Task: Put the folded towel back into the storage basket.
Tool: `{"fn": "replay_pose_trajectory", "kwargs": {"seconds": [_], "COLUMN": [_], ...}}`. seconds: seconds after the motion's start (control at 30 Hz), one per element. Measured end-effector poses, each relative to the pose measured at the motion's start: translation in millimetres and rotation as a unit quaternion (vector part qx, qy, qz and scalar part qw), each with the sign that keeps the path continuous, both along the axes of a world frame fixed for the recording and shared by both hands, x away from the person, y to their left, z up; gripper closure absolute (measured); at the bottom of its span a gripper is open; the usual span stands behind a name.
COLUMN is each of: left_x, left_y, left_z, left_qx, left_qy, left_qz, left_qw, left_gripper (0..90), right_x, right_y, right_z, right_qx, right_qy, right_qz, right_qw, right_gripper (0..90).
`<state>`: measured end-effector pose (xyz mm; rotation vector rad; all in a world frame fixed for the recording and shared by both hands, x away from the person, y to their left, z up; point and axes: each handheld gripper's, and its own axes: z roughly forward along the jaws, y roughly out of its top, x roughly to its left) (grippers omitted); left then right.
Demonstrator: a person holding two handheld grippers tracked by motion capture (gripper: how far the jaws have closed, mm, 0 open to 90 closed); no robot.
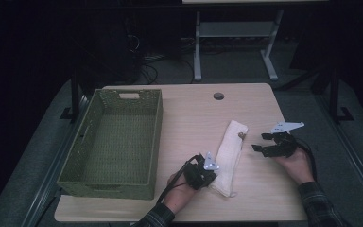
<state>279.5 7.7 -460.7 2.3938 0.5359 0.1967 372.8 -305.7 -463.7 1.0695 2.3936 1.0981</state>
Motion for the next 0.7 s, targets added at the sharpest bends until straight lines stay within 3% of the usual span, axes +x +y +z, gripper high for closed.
{"fn": "replay_pose_trajectory", "kwargs": {"seconds": [0.3,0.5,0.7], "left_x": [-16.0,-24.9,-17.5], "left_y": [-19.7,-28.5,-25.3], "left_z": [-2.5,-2.4,4.4], "left_qx": [-0.02,-0.02,-0.038], "left_qy": [0.008,0.014,0.028], "left_qz": [-0.044,-0.074,-0.08], "left_qw": [0.9988,0.997,0.9957], "left_gripper": [89.5,89.0,77.0], "right_x": [0.2,0.5,4.2], "right_y": [1.6,5.1,6.9], "right_z": [-2.7,-6.2,-12.4], "right_qx": [0.011,0.008,0.005], "right_qy": [-0.002,-0.001,0.001], "right_qz": [0.012,0.016,0.019], "right_qw": [0.9999,0.9998,0.9998], "right_gripper": [29.9,29.5,28.8]}}
